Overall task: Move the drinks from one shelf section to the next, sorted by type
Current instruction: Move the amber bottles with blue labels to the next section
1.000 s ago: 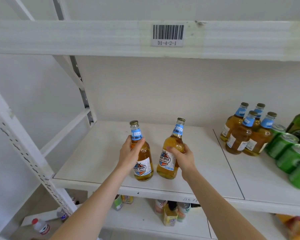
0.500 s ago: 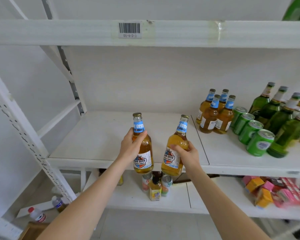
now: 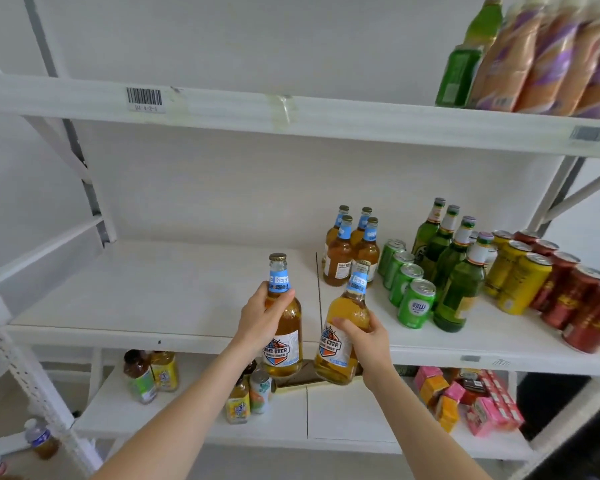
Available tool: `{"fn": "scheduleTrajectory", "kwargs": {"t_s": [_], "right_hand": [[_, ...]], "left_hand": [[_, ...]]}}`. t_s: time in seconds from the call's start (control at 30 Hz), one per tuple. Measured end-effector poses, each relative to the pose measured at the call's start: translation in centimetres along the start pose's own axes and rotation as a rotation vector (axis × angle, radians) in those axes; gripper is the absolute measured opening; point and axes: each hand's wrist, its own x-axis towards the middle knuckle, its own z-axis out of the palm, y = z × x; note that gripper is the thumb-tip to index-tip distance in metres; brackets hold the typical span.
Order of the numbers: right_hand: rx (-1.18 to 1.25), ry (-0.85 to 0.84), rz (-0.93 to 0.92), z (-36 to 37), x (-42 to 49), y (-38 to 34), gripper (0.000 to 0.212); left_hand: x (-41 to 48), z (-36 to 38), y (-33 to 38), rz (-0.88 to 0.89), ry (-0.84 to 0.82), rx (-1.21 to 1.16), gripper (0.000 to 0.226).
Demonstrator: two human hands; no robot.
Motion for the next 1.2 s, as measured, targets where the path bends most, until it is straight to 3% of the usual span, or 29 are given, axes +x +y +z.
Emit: {"fn": "scheduleTrajectory", "kwargs": {"t_s": [0.2, 0.4, 0.63, 1.2], "right_hand": [[-0.024, 0.034, 0.007, -6.6, 1.6, -0.9, 0.046], [-0.038, 0.073, 0.012, -9.5, 4.7, -1.5, 0.069], [-0.017, 0.06, -0.041, -8.7, 11.0, -1.8, 0.074], [-0.09, 0.086, -0.153, -5.1, 21.8, -0.6, 0.066]], "left_hand": [[-0.5, 6.8, 1.4, -0.013, -0.034, 0.002, 0.027], [2.1, 11.1, 1.8, -0.004, -0.076, 0.046, 0.031], [8.5, 13.0, 1.5, 0.027, -0.106, 0.094, 0.043], [19.0, 14.1, -2.4, 0.065, -0.151, 0.08, 0.034]]}}
